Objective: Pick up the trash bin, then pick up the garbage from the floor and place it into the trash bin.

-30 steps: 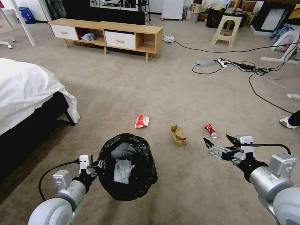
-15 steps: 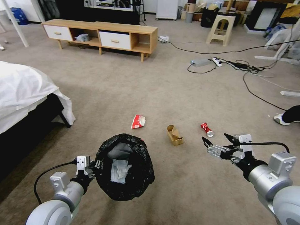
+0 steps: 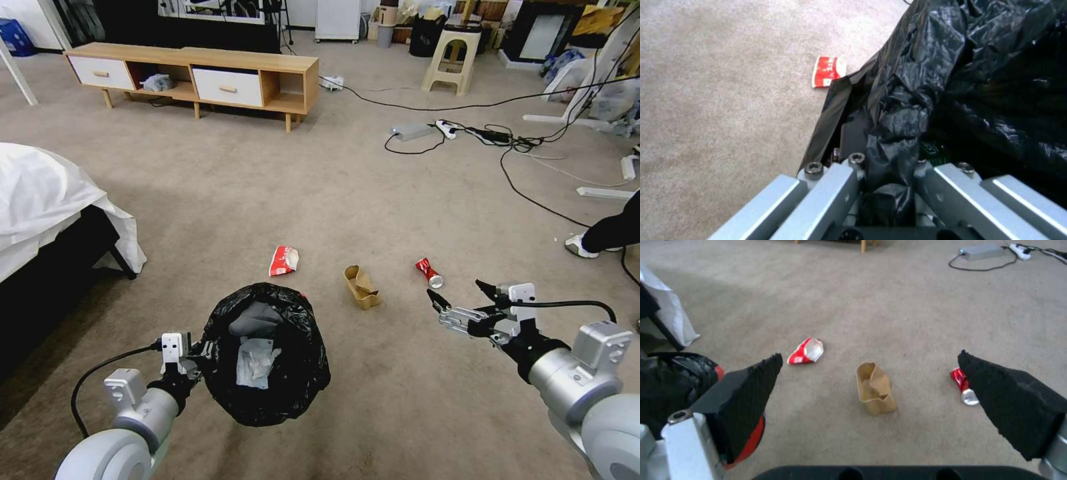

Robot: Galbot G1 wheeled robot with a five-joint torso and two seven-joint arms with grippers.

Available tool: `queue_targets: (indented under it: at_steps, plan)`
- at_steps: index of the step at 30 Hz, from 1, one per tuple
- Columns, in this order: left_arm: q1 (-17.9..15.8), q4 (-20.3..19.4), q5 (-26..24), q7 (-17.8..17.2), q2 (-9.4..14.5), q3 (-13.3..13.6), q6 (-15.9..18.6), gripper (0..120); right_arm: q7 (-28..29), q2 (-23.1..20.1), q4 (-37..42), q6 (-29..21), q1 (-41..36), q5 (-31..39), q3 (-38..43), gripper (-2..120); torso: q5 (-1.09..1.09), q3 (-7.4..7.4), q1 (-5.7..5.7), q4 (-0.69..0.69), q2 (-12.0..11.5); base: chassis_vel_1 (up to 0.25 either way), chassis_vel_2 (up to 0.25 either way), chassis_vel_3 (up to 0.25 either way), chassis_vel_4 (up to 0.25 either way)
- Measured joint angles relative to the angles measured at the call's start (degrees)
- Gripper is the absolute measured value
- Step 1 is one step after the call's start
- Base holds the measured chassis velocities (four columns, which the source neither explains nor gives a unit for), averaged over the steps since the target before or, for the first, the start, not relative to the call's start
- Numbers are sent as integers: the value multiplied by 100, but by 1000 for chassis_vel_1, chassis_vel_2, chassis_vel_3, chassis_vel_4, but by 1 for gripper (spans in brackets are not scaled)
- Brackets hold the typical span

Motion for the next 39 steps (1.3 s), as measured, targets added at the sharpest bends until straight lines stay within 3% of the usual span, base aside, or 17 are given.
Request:
queue_targets:
  at_steps: [27,39]
  plan:
    - [-52,113,-68,-31,-13,-56,-32,1,-513,-143,-179,71,153,-304,-168,100,0,-1,0,-1,0,-1,1,2,-2]
    - [-39,98,-74,-33,-25,-65,-33,1,-548,-139,-170,71,161,-303,-145,100,0,0,0,-1,0,-183,178,163,-175]
